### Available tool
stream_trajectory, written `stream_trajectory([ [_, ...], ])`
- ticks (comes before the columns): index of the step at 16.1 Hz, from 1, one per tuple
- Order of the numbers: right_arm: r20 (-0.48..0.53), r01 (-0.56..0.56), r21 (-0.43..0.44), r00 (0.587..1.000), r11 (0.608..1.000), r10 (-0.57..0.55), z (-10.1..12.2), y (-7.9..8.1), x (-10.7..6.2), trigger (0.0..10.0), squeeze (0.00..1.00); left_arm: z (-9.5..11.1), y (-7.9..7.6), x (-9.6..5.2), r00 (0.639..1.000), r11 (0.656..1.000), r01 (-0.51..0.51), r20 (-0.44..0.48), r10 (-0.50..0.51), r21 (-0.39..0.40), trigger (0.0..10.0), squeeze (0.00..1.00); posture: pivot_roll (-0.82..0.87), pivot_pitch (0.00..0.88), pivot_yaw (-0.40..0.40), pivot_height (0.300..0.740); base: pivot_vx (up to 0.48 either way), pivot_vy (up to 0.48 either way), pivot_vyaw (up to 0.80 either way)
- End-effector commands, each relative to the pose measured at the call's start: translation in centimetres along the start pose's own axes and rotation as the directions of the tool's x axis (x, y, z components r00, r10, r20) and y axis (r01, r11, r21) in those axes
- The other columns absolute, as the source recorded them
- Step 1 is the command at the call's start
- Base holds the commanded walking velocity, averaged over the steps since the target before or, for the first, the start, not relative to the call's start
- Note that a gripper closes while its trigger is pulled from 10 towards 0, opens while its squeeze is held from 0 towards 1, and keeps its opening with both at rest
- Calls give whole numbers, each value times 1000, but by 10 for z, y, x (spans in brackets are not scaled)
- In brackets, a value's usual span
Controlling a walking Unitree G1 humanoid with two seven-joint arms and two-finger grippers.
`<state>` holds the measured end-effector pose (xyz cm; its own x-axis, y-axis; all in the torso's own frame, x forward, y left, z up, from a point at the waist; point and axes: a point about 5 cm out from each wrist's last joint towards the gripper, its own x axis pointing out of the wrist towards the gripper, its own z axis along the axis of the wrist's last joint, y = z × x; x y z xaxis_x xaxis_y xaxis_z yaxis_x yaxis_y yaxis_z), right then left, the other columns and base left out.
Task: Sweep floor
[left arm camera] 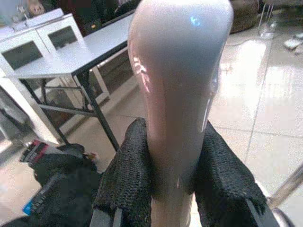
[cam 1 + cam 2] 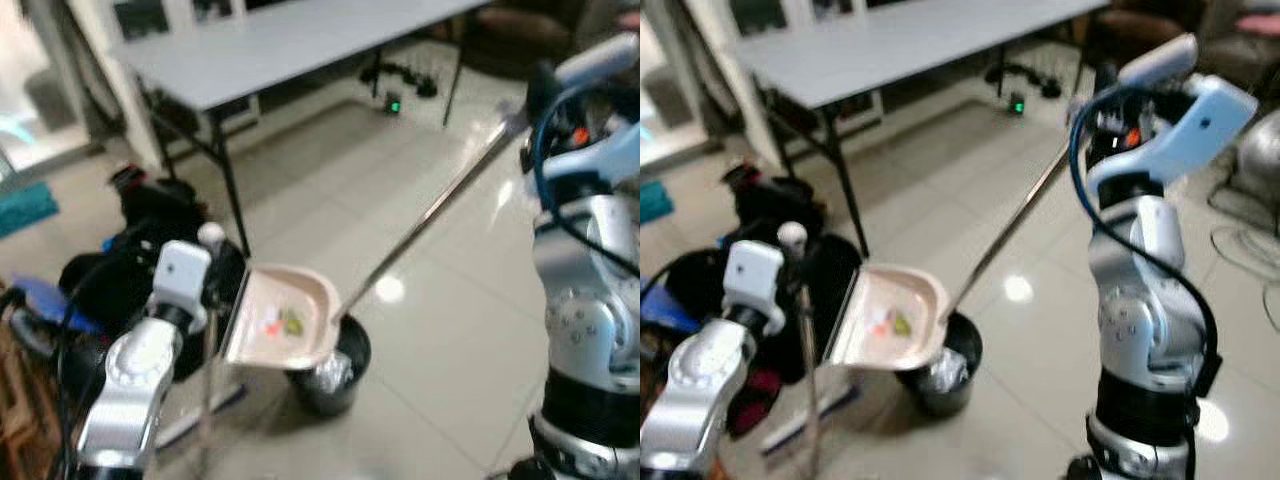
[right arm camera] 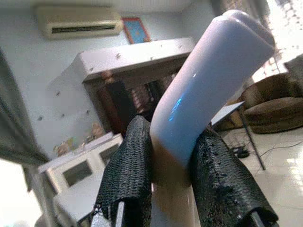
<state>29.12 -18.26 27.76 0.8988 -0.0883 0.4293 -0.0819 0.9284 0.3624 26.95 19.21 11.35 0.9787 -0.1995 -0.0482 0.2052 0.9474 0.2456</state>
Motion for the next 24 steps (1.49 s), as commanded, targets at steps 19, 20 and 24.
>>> stream_trajectory([
  [19, 171, -217, -323, 944, 921, 283, -25, 52, 28, 10000, 0, -59, 20, -1, 989, 997, -71, -129, 74, 29, 10000, 0, 55, 0, 36, 740, 0, 0, 0],
  [20, 177, -228, -350, 936, 908, 303, -28, 58, 29, 10000, 0, -66, 22, 0, 986, 997, -75, -145, 78, 27, 10000, 0, 61, 0, 32, 740, 0, 0, 0],
  [24, 235, -194, -361, 928, 912, 290, -35, 63, 33, 10000, 0, -95, 27, -2, 969, 996, -90, -228, 93, 22, 10000, 0, 87, 0, 23, 740, 0, 0, 0],
])
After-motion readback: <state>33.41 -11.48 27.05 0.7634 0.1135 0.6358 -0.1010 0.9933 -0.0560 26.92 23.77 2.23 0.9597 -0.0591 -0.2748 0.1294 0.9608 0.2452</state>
